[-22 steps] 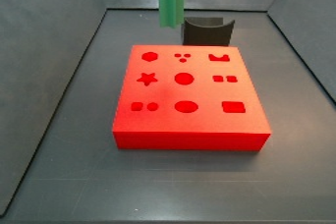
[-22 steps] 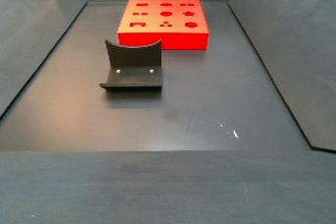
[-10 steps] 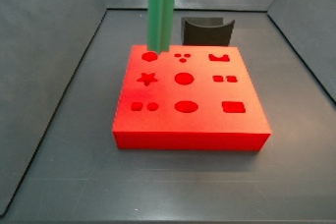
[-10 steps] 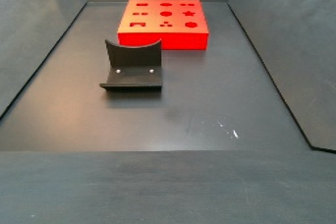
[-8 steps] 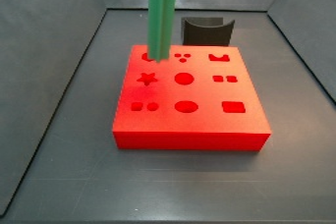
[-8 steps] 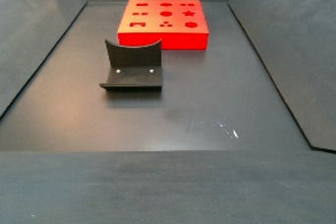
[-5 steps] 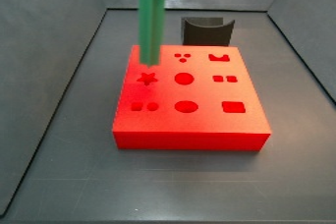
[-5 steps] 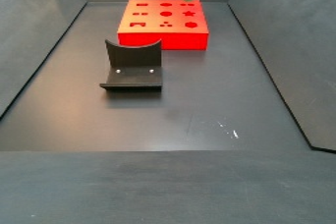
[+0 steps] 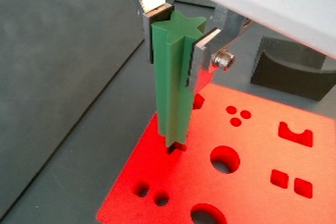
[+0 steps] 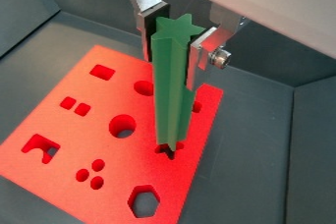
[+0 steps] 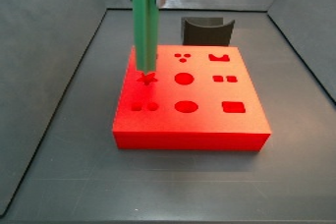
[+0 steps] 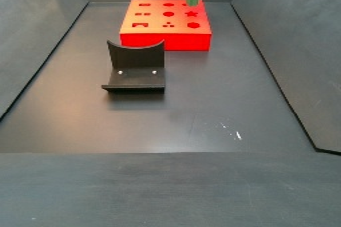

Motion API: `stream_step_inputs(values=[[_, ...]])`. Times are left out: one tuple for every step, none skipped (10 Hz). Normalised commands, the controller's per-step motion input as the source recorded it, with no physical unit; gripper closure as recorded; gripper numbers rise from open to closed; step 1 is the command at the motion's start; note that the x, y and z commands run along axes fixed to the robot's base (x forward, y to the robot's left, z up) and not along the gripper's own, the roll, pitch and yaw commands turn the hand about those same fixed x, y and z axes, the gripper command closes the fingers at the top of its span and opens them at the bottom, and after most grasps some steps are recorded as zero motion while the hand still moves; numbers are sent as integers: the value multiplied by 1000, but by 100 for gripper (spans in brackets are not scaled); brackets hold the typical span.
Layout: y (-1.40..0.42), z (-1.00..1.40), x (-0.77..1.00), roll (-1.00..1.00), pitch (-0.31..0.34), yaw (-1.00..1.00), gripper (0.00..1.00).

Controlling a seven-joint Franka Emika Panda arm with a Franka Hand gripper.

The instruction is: Insert the star object.

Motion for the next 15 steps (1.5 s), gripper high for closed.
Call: stream_step_inputs(values=[[0,-6,-134,0,-343,0,100],[-43,0,-240,33,-163,37,100],[-57,0,-103,4,-36,0,100],[0,-166,226,14,-97,0,100],[0,-86,300,40,-57,37,100],[-34,-251,49,0,0,0,100],[0,-480,463,-127,197,0,100],[63,-211,334,-70,274,-83,100],[126,-14,223,-81,259,-94,100],[180,114,466,-61,191,-26,100],[183,91,280,-3,161,-11,100],[157,0,0,0,100,-71,100],[0,0,-134,0,61,-57,100],[-166,0,-37,91,60,0,100],[-117,0,0,34,51,0,100]])
